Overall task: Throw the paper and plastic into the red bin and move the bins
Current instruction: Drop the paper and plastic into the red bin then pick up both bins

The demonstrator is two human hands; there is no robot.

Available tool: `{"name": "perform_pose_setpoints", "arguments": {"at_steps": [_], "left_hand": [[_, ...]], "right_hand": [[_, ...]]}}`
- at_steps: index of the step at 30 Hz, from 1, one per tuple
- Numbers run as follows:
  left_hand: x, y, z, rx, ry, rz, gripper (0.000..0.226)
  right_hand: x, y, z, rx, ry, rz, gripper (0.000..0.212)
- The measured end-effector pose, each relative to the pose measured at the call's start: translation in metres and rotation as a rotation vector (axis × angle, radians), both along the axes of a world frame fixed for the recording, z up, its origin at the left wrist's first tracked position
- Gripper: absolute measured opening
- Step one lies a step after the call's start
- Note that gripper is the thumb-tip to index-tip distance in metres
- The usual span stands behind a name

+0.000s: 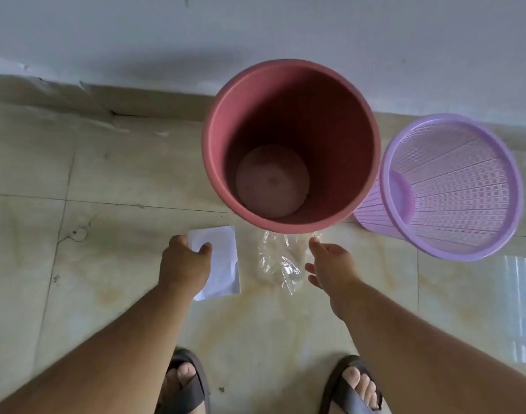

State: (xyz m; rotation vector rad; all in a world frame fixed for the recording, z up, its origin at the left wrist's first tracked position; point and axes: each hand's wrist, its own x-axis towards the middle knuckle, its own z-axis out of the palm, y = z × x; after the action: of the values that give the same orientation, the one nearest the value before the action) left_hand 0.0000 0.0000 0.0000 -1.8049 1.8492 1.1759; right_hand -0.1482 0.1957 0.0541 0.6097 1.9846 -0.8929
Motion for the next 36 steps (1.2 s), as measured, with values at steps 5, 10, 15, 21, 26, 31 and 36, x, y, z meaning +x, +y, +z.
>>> {"name": "perform_pose_setpoints", "arguments": {"at_steps": [5, 10, 15, 21, 26, 31, 36], "left_hand": [[-0.009, 0.003, -0.037, -0.097, -0.271, -0.032, 0.077], [-0.011, 0.002, -0.047, -0.032, -0.26, -0.141, 0.047], [-0.004, 0.019, 0.03, 0.021, 0.0, -0.065, 0.02], [-0.001, 0.017, 0.188, 0.037, 0.174, 0.064, 0.004], [-0.032, 0.005, 0.298, 0.019, 0.306, 0.051, 0.029], [-0.083, 0.0, 0.345, -0.003, 0.399, 0.067, 0.026], [-0.122, -0.004, 0.312, 0.01, 0.345, -0.018, 0.03]], "right_hand": [[-0.011, -0.007, -0.051, 0.077, 0.082, 0.023, 0.02], [-0.009, -0.001, -0.054, 0.172, 0.146, 0.078, 0.016], [0.004, 0.009, -0.005, 0.253, 0.127, 0.051, 0.042], [0.008, 0.004, 0.136, 0.254, 0.126, 0.181, 0.026], [-0.01, -0.001, 0.229, -0.017, 0.166, -0.019, 0.015], [-0.05, -0.002, 0.268, -0.177, 0.222, -0.18, 0.013], [-0.079, -0.015, 0.249, -0.187, 0.193, -0.183, 0.022]]}}
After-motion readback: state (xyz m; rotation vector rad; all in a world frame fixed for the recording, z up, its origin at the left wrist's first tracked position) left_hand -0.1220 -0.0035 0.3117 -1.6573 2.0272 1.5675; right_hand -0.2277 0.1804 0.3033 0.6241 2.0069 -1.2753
